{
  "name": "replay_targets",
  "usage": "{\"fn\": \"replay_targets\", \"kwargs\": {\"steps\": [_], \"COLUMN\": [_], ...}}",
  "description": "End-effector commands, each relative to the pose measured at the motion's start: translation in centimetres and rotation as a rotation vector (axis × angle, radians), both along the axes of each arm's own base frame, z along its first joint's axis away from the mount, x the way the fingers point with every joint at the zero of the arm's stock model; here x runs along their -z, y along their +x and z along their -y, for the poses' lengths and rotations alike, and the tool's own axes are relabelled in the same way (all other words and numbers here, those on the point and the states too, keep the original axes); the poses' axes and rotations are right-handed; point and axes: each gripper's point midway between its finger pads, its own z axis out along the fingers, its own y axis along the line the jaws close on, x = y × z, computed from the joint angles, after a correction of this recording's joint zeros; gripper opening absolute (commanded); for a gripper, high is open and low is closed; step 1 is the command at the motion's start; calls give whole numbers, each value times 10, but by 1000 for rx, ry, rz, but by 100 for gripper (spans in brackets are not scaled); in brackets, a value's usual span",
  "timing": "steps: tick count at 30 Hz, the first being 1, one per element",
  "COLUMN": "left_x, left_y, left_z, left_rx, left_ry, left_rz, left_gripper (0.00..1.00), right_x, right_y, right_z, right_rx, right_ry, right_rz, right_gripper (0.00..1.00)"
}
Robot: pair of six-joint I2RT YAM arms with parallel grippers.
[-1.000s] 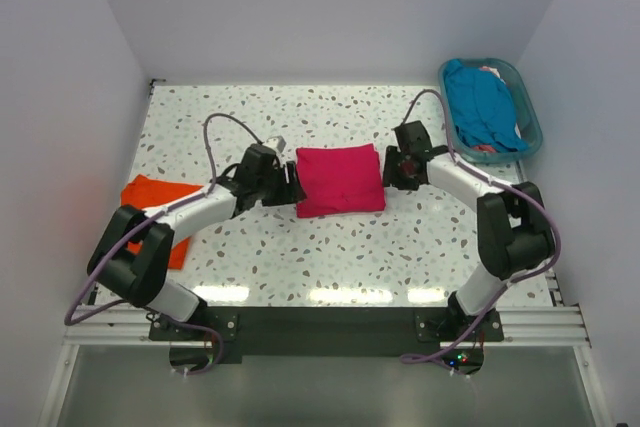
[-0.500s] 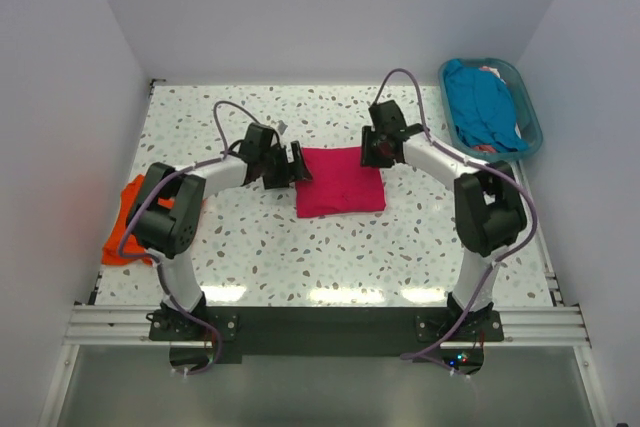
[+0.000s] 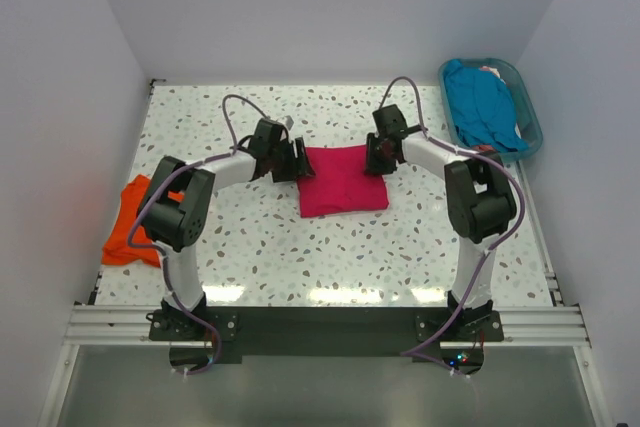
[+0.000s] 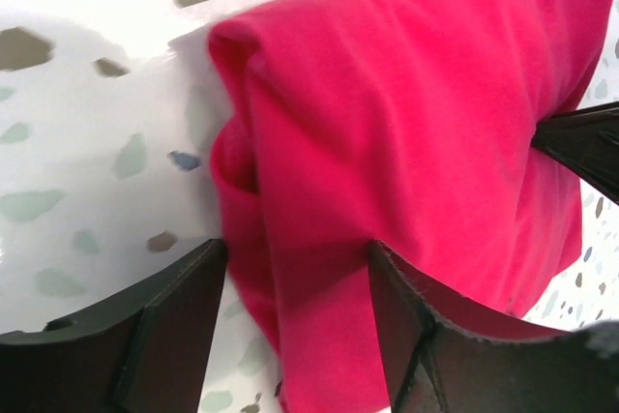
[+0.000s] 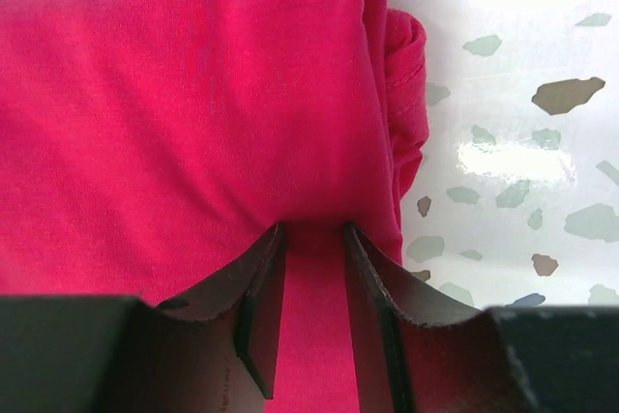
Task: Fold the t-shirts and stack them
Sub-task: Neatly place the folded tshirt to the corner
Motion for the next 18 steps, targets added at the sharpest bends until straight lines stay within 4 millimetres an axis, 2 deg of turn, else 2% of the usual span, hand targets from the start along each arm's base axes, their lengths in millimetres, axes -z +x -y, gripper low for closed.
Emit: {"fn": "replay_targets", "kwargs": {"steps": [1,7,10,11,12,13,16,17,18], "left_x": [47,46,34,28,23,20,-6,-13,-28], "left_y": [-25,-32,-31,-27,-24,-24,-13,-11,-6], "left_z": [-1,21,38,43,43,42,39,36,34], "left_rx": [25,57,76,71,60,49,-13,-48,-66], "left_ry": [112,76,37,22,24,30,2,-16,-43], "left_rz": [-106,-107,-101,-95,-90,-98,-62,-67,-47], "left_gripper": [65,50,40,30,26,15,0,0,0], "right_x": [0,-13,-24,-29,-34,-41,-66,-84,-91], "right_y": [10,16,20,21,22,22,26,26,27], "right_z": [1,-8,-12,-12,-13,-12,-7,-5,-1], "right_rx": [0,-34,-45,-49,-51,-51,-33,-22,-5], "right_ry": [25,62,77,76,78,76,55,60,48], "right_rz": [7,20,35,43,49,50,91,127,144], "right_gripper": [34,34,34,34,34,35,40,43,46]}}
